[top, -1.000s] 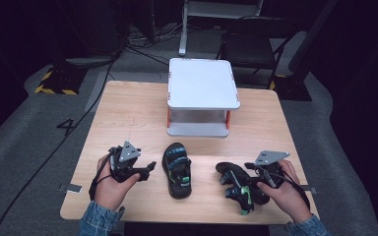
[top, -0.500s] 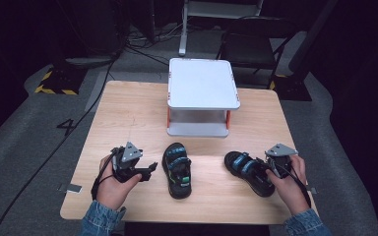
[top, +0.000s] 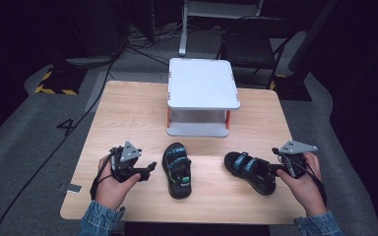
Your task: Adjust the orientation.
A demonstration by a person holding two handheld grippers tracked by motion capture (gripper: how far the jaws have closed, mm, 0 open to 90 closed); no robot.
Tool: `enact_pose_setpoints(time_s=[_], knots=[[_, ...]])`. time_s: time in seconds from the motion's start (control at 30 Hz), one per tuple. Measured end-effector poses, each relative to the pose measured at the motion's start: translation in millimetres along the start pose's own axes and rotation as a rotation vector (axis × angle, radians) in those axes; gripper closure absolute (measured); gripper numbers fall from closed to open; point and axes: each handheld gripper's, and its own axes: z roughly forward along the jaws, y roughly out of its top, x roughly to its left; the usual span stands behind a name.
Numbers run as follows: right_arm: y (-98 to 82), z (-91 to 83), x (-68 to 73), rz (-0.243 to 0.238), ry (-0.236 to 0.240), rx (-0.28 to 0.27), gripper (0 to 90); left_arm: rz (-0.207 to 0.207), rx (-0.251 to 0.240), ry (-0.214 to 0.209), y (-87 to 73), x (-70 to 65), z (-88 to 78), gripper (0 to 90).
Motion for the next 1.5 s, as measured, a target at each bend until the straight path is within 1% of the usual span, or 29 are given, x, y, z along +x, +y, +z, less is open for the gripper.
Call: enact_pose_setpoints(time_s=[0.03, 0.07, 0.1, 0.13, 0.17, 0.2, 0.23, 0.27, 0.33, 0.37, 0.43, 0.5, 0.53, 0.57, 0.63, 0.7, 0.77, 0.83, 0.9, 0.93, 0.97, 1.07, 1.17, 1.23, 1.3, 1.33, 1.37, 1.43, 1.5], knots=[[2.0, -1.8, 2.8, -0.031, 0.025, 0.012, 37.7, -0.001, 0.001, -0.002, 0.0, -0.4, 0.2, 29.7], [5.0, -3.5, 7.8, -0.087, 0.061, 0.031, 38.9, 0.0, 0.002, -0.002, 0.1, -0.5, 0.2, 29.7], [6.5, -3.4, 11.5, -0.116, 0.079, 0.047, 39.0, 0.0, 0.003, -0.003, 0.1, -0.8, 0.4, 29.7], [8.3, -1.2, 17.7, -0.164, 0.109, 0.085, 39.5, 0.001, 0.004, -0.003, 0.2, -0.9, 0.5, 29.7], [9.0, 1.2, 21.6, -0.197, 0.116, 0.099, 40.5, 0.001, 0.005, -0.006, 0.2, -1.3, 0.8, 29.7], [9.3, 7.6, 27.5, -0.246, 0.111, 0.113, 41.3, -0.003, 0.005, -0.007, 0.2, -1.9, 1.1, 29.7], [9.1, 11.5, 29.3, -0.261, 0.103, 0.125, 42.4, 0.001, 0.004, -0.007, 0.2, -2.2, 1.4, 29.7], [8.4, 17.5, 30.7, -0.281, 0.083, 0.149, 43.1, 0.001, 0.004, -0.007, 0.2, -2.4, 1.4, 29.6], [6.8, 24.6, 30.8, -0.299, 0.05, 0.175, 44.5, 0.002, 0.005, -0.01, 0.0, -2.3, 1.6, 29.5], [6.0, 27.5, 30.4, -0.299, 0.04, 0.178, 45.9, 0.002, 0.005, -0.009, -0.2, -2.1, 2.0, 29.5], [3.4, 33.9, 30.8, -0.296, 0.041, 0.172, 53.1, 0.004, 0.008, -0.006, -0.5, -1.3, 2.4, 29.5], [2.5, 35.9, 30.0, -0.287, 0.019, 0.171, 65.2, 0.001, 0.009, -0.008, -0.7, -1.2, 2.4, 29.4], [2.6, 34.9, 28.6, -0.274, 0.017, 0.165, 72.8, 0.001, 0.008, -0.007, -0.8, -1.1, 2.3, 29.4], [2.7, 33.2, 26.6, -0.258, 0.011, 0.153, 76.6, 0.0, 0.008, -0.007, -0.9, -1.1, 2.2, 29.4], [2.3, 32.2, 23.8, -0.227, 0.017, 0.143, 79.2, -0.001, 0.007, -0.008, -1.0, -0.9, 2.5, 29.4], [3.4, 29.4, 24.0, -0.192, 0.043, 0.121, 79.7, -0.005, 0.006, -0.008, -0.9, -1.3, 2.9, 29.4], [7.6, 25.6, 28.1, -0.165, 0.064, 0.093, 79.7, -0.01, 0.006, -0.011, -0.7, -1.8, 3.1, 29.4], [13.4, 22.7, 33.5, -0.139, 0.074, 0.067, 79.6, -0.01, 0.009, -0.014, -0.7, -2.0, 3.3, 29.4], [20.3, 21.9, 40.0, -0.101, 0.079, 0.031, 79.4, -0.001, 0.01, -0.009, -0.9, -2.0, 3.3, 29.4], [25.7, 23.9, 45.0, -0.073, 0.089, 0.004, 79.3, -0.008, 0.011, -0.014, -1.5, -2.8, 3.3, 29.4], [29.3, 26.2, 48.2, -0.054, 0.098, -0.007, 79.3, 0.0, 0.01, -0.008, -1.8, -2.7, 2.9, 29.4], [38.6, 35.7, 56.9, -0.013, 0.114, -0.022, 79.0, -0.004, 0.011, -0.007, -3.8, -3.1, 1.4, 29.4], [47.9, 49.8, 64.9, 0.02, 0.101, -0.04, 78.4, -0.014, 0.011, -0.003, -6.1, -2.6, -0.7, 29.4], [51.7, 57.0, 66.7, 0.038, 0.095, -0.047, 78.0, -0.009, 0.011, 0.003, -7.4, -1.8, -1.7, 29.5], [55.1, 68.2, 68.0, 0.067, 0.091, -0.054, 77.7, -0.021, 0.016, -0.003, -8.9, -2.4, -2.0, 29.4], [55.8, 75.2, 68.5, 0.089, 0.092, -0.062, 77.7, -0.015, 0.017, -0.001, -9.2, -2.0, -2.1, 29.5], [56.2, 79.1, 69.3, 0.099, 0.089, -0.069, 77.7, -0.013, 0.017, 0.001, -9.8, -2.1, -2.1, 29.5], [57.1, 87.2, 72.6, 0.11, 0.075, -0.083, 77.6, -0.018, 0.017, -0.001, -10.9, -2.8, -1.8, 29.4], [57.5, 93.8, 76.9, 0.1, 0.076, -0.099, 74.6, -0.012, 0.023, -0.003, -11.7, -2.5, -1.9, 29.5]])
